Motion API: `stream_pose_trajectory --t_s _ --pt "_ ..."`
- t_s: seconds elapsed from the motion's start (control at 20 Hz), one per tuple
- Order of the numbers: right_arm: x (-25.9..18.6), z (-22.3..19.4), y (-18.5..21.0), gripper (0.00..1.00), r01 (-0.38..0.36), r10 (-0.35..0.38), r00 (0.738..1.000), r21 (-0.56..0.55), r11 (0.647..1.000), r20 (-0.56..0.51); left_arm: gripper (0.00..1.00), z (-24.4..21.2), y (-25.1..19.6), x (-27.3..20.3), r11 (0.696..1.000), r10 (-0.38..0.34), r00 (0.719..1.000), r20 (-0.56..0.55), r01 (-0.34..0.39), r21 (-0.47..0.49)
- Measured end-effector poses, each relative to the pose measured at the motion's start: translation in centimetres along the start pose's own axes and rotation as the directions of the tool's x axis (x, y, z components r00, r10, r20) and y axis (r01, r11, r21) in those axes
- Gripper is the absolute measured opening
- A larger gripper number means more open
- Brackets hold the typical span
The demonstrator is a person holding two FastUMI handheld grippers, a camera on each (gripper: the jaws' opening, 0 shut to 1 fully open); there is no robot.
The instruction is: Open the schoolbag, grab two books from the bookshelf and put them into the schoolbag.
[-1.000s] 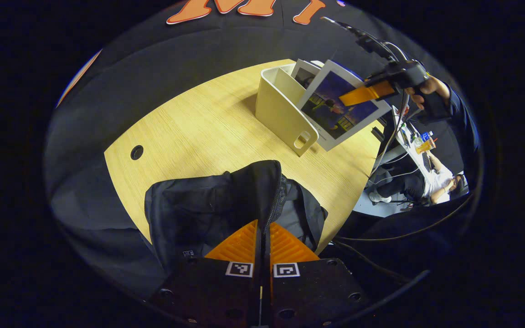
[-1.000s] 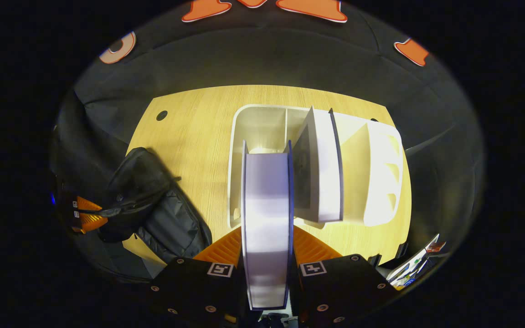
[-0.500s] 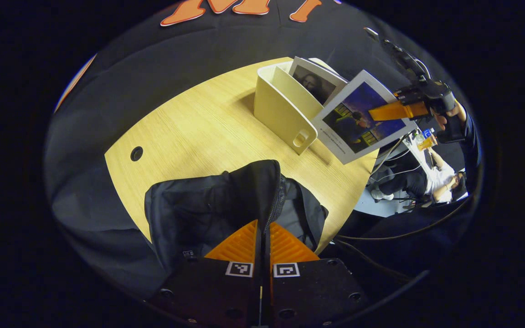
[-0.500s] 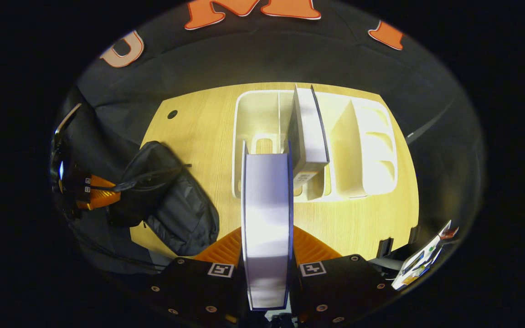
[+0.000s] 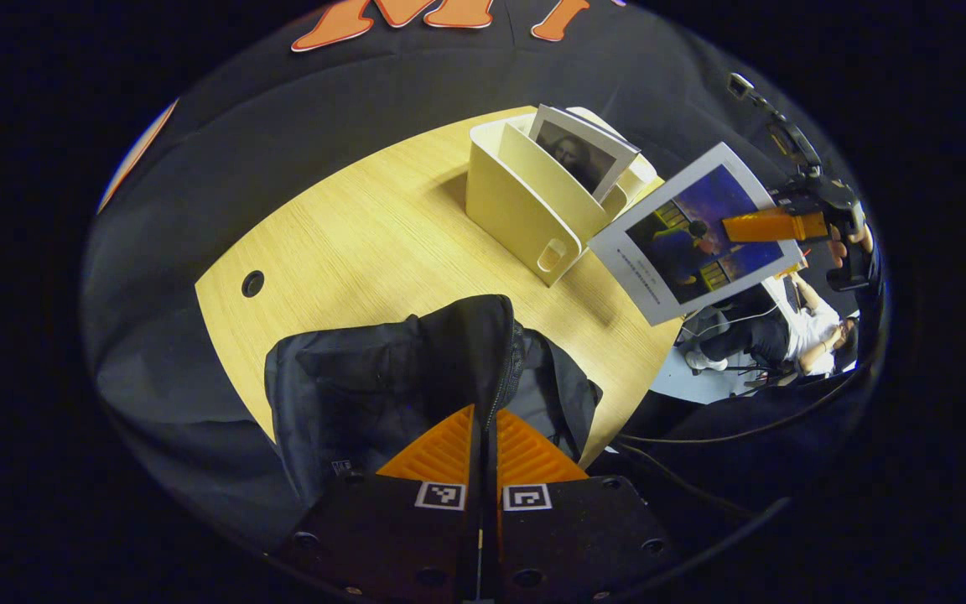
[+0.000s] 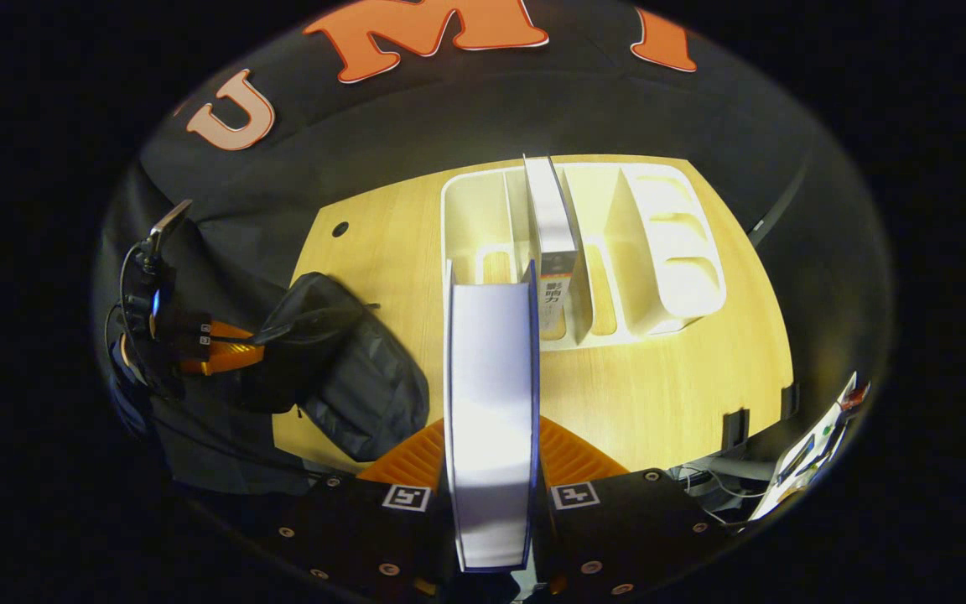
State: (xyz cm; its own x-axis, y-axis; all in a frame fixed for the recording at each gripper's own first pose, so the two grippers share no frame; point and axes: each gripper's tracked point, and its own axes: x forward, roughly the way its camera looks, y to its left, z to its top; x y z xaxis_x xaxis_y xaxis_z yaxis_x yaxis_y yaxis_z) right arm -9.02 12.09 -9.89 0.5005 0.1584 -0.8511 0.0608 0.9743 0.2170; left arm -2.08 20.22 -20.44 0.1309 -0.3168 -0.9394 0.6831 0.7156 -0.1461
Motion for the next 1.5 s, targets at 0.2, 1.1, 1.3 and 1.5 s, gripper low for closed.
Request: stream_pose_trajectory --t_s 0.2,1.1,1.3,1.5 --pt "-0.6 -2.3 0.7 0.37 -0.059 0.059 0.998 0.048 0.997 0.006 0.02 0.1 -0.1 0.3 1.000 0.000 1.000 0.003 0.000 -0.011" --pt "6.3 -4.3 10.8 0.36 -0.448 0.428 0.893 0.324 0.833 0.136 0.02 0.2 -0.9 0.1 1.000 0.011 1.000 -0.001 -0.011 -0.021" --pt "8.8 -4.4 12.7 0.36 -0.507 0.478 0.862 0.348 0.789 0.172 0.02 0.5 -1.1 -0.1 0.999 0.018 1.000 0.013 -0.017 -0.026" --pt "11.3 -3.9 14.1 0.36 -0.554 0.510 0.832 0.370 0.746 0.218 0.02 0.7 -1.4 -0.3 0.999 0.023 0.999 0.031 -0.022 -0.031"
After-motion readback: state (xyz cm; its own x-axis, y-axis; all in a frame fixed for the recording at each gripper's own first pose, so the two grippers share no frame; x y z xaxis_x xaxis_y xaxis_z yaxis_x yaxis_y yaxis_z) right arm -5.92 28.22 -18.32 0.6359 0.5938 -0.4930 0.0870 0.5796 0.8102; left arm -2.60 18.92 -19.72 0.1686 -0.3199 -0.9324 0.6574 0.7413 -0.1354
